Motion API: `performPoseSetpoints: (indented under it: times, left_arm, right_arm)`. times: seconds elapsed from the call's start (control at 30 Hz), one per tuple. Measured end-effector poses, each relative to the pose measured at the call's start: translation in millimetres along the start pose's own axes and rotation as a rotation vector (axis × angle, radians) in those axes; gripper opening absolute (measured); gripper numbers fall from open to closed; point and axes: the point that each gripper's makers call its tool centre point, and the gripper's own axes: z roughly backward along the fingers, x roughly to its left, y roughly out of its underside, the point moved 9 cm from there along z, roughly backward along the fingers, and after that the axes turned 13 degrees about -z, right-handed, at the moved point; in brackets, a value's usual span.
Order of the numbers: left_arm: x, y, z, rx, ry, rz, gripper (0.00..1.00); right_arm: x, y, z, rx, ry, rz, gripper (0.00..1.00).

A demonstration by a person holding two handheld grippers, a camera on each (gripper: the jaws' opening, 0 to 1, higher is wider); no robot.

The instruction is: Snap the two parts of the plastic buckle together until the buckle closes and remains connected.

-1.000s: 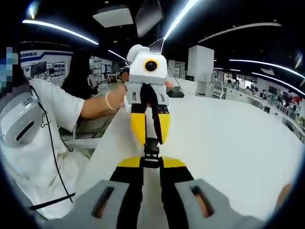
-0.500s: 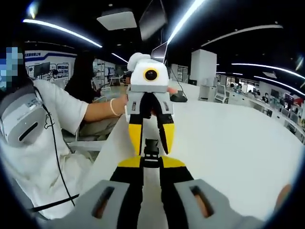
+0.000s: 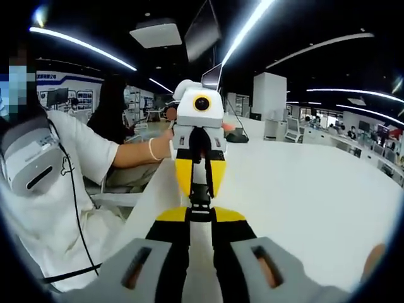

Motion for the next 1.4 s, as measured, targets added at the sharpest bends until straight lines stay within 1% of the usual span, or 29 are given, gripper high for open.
performPoseSetpoints:
  times: [0.1, 0.27, 0.37, 0.43, 0.5, 0.67, 0.77, 0.8, 0.83, 0.87, 0.9, 0.93, 0.97, 1.03, 1.13, 1.17, 1.23, 1.3, 1.4]
  left_arm:
    - [-0.3, 0.4, -0.9, 0.004, 0.005, 0.003, 0.12]
    - [-0.6, 3.9, -5.3, 0.036, 0.006, -0.012, 0.11]
    - [1.0, 4.8, -5.4, 0.033, -0.007, -0.013, 0.11]
    - [0.5, 5.9, -7.9, 0.038, -0.001, 0.001, 0.1]
    - [-1.0, 7.2, -9.8, 0.053, -0.011, -0.005, 0.1]
    - [-0.8, 7.4, -13.0, 0.059, -0.031, 0.018, 0.1]
    - [0.6, 10.3, -16.9, 0.096, -0.024, 0.021, 0.09]
    - [0.8, 10.8, -18.9, 0.101, -0.019, 0.023, 0.09]
    - [-2.0, 7.6, -24.9, 0.051, 0.019, 0.039, 0.09]
    - [-0.2, 13.2, -22.1, 0.169, -0.014, 0.052, 0.09]
    - [3.6, 11.2, -25.4, 0.168, -0.063, -0.018, 0.09]
    - [2.7, 9.7, -26.4, 0.158, -0.06, -0.015, 0.1]
    - [2.8, 7.7, -26.1, 0.161, -0.05, -0.01, 0.1]
    - [4.0, 6.2, -24.1, 0.157, -0.056, -0.015, 0.1]
    - [3.5, 6.6, -25.5, 0.159, -0.047, -0.018, 0.1]
    - [2.9, 7.7, -26.3, 0.167, -0.029, -0.012, 0.11]
    - [3.0, 8.9, -25.8, 0.17, -0.026, -0.009, 0.11]
    - [2.6, 8.9, -24.7, 0.162, -0.013, 0.004, 0.11]
    - [3.8, 6.8, -21.7, 0.149, -0.017, 0.006, 0.11]
  right_arm:
    - [0.8, 0.5, 0.1, 0.008, -0.005, 0.003, 0.13]
    - [1.4, 3.5, -1.4, 0.05, 0.004, 0.023, 0.12]
    - [1.3, 3.7, -0.5, 0.055, 0.019, 0.03, 0.11]
    - [1.2, 4.9, -0.8, 0.069, 0.018, 0.02, 0.11]
    - [-0.6, 6.1, -1.1, 0.072, 0.025, 0.013, 0.11]
    - [-4.0, 6.9, -0.1, 0.079, 0.034, -0.004, 0.1]
    - [-5.4, 9.9, -1.7, 0.118, 0.039, -0.007, 0.1]
    - [-5.2, 9.8, -2.4, 0.116, 0.038, -0.007, 0.1]
    - [0.7, 8.6, -7.1, 0.121, -0.04, 0.0, 0.1]
    - [-3.1, 7.5, -8.0, 0.141, 0.026, 0.026, 0.1]
    - [-4.3, 9.5, -6.6, 0.184, 0.073, 0.018, 0.1]
    - [-2.4, 7.1, -4.8, 0.168, 0.059, 0.006, 0.1]
    - [-1.6, 7.1, -1.9, 0.163, 0.049, -0.002, 0.1]
    - [-0.9, 7.3, -0.7, 0.14, 0.041, -0.006, 0.1]
    - [-2.2, 9.3, -0.7, 0.134, 0.035, -0.022, 0.1]
    - [-1.3, 10.9, -1.6, 0.139, 0.024, -0.028, 0.1]
    - [-1.9, 12.5, -2.5, 0.133, 0.028, -0.033, 0.11]
    - [-1.0, 12.5, -3.1, 0.13, 0.02, -0.04, 0.11]
    - [-0.1, 9.8, -3.8, 0.12, 0.019, -0.043, 0.11]
